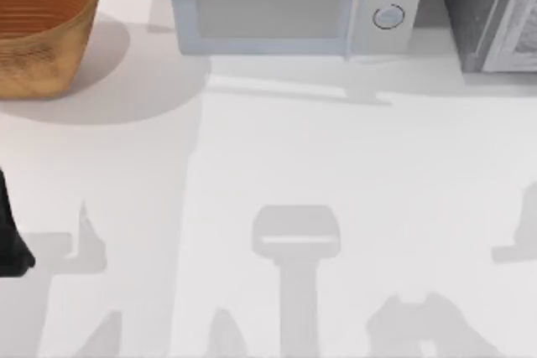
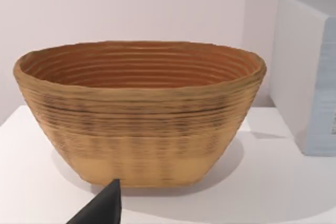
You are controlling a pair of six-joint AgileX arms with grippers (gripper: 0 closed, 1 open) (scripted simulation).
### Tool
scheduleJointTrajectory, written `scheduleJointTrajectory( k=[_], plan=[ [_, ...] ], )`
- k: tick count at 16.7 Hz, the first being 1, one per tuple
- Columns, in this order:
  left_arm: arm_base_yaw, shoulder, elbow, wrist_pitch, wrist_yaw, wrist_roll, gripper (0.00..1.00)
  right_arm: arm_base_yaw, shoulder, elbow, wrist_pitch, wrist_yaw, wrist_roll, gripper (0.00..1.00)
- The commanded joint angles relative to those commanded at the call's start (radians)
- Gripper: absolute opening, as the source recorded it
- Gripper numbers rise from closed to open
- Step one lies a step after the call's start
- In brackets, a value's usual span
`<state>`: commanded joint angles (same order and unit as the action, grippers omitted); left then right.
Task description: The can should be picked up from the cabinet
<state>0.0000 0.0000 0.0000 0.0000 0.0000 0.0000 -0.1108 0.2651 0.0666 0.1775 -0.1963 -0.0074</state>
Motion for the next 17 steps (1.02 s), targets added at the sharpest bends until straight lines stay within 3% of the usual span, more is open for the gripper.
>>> scheduleJointTrajectory(
  k=[17],
  plan=[
    [0.0, 0.0, 0.0, 0.0, 0.0, 0.0, 1.0, -0.626, 1.456, 0.39, 1.014, -1.109, -0.057, 0.0]
  ],
)
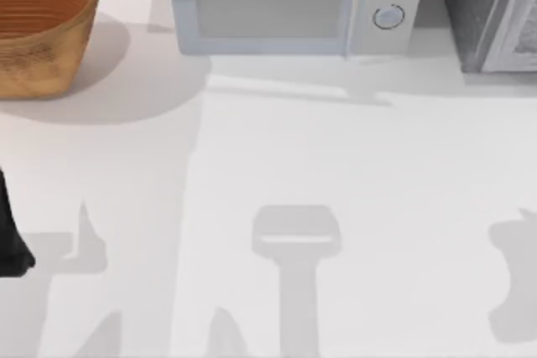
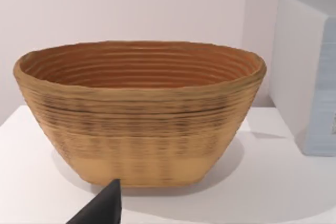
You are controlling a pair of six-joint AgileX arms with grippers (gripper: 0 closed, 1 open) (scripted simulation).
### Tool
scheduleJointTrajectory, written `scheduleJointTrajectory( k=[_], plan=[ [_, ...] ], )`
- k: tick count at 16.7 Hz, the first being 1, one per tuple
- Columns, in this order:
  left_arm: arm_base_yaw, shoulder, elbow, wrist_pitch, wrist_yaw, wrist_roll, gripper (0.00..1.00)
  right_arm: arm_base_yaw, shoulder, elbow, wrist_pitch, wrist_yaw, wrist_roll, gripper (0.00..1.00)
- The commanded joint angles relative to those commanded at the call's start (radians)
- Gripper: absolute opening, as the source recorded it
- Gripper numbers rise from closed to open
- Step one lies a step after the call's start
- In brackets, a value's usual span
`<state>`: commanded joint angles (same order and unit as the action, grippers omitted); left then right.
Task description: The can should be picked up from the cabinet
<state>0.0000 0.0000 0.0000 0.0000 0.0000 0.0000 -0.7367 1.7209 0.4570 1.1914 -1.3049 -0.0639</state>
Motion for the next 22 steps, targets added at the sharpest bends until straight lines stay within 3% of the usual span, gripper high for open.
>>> scheduleJointTrajectory(
  k=[5, 10, 16, 17, 22],
  plan=[
    [0.0, 0.0, 0.0, 0.0, 0.0, 0.0, 1.0, -0.142, 0.328, 0.089, 0.23, -0.25, -0.014, 0.0],
    [0.0, 0.0, 0.0, 0.0, 0.0, 0.0, 1.0, -0.22, 0.507, 0.138, 0.356, -0.387, -0.021, 0.0],
    [0.0, 0.0, 0.0, 0.0, 0.0, 0.0, 1.0, -0.228, 0.526, 0.143, 0.369, -0.401, -0.022, 0.0],
    [0.0, 0.0, 0.0, 0.0, 0.0, 0.0, 1.0, -0.22, 0.559, 0.234, 0.281, -0.28, -0.014, 0.0],
    [0.0, 0.0, 0.0, 0.0, 0.0, 0.0, 1.0, -0.17, 0.534, 0.164, 0.275, -0.308, -0.087, 0.0]
  ],
)
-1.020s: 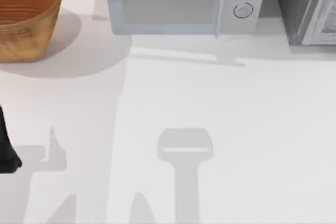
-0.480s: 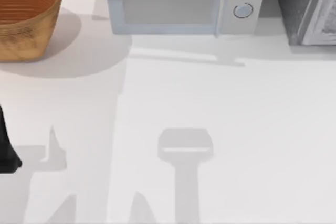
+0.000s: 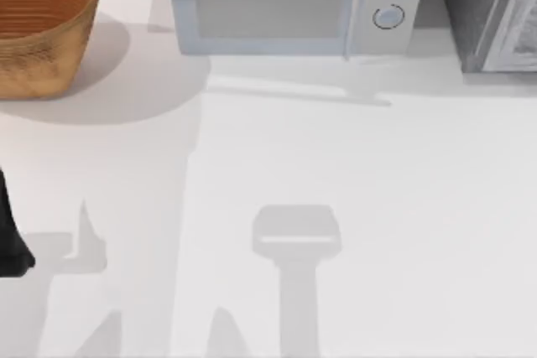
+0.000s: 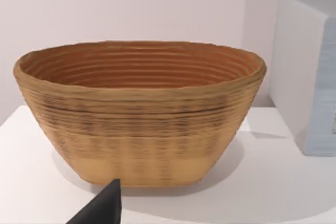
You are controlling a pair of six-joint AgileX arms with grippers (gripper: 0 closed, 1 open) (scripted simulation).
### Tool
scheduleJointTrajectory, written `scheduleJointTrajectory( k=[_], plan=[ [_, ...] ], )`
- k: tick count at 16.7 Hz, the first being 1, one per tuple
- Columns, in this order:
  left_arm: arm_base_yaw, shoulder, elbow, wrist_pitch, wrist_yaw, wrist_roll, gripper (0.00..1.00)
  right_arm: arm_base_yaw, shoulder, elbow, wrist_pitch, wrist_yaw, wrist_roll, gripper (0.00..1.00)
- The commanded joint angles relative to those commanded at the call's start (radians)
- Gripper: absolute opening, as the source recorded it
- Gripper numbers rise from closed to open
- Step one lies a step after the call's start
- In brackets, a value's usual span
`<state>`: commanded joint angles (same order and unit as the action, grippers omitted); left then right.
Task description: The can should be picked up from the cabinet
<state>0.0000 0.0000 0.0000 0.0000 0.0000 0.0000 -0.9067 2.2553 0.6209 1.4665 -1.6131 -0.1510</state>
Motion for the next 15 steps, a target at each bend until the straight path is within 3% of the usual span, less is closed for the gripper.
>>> scheduleJointTrajectory(
  k=[6, 15],
  plan=[
    [0.0, 0.0, 0.0, 0.0, 0.0, 0.0, 1.0, 0.023, -0.012, -0.03, 0.0, -0.013, -0.035, 0.0],
    [0.0, 0.0, 0.0, 0.0, 0.0, 0.0, 1.0, 0.023, -0.012, -0.03, 0.0, -0.013, -0.035, 0.68]
  ],
)
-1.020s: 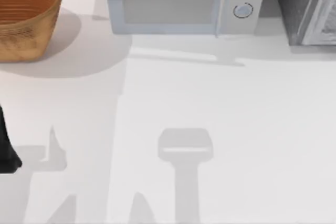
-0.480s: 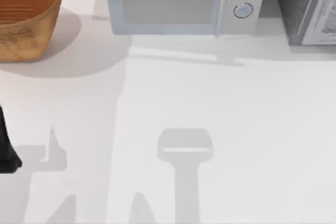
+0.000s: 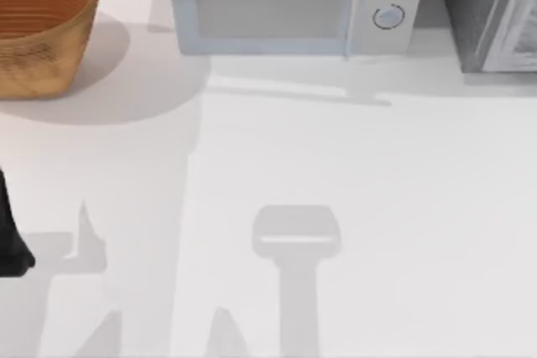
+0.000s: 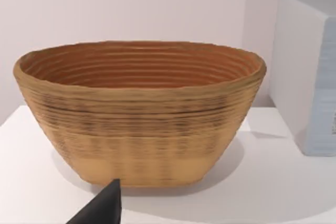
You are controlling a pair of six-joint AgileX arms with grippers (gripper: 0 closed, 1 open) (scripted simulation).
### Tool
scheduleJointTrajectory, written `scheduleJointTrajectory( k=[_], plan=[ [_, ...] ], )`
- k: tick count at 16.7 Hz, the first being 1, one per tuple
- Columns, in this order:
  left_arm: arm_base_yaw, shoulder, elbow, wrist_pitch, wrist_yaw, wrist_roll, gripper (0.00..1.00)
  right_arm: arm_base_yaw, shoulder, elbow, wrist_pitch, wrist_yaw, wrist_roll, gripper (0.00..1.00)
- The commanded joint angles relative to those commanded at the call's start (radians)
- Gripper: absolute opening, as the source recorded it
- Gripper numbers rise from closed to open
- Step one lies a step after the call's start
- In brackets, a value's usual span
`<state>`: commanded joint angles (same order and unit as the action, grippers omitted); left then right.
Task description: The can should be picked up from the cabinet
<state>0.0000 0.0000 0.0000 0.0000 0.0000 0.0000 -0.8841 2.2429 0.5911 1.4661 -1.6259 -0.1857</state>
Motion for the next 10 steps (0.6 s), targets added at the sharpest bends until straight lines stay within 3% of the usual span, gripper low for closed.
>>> scheduleJointTrajectory(
  k=[4, 10],
  plan=[
    [0.0, 0.0, 0.0, 0.0, 0.0, 0.0, 1.0, 0.0, 0.0, 0.0, 0.0, 0.0, 0.0, 0.98],
    [0.0, 0.0, 0.0, 0.0, 0.0, 0.0, 1.0, 0.0, 0.0, 0.0, 0.0, 0.0, 0.0, 1.0]
  ],
)
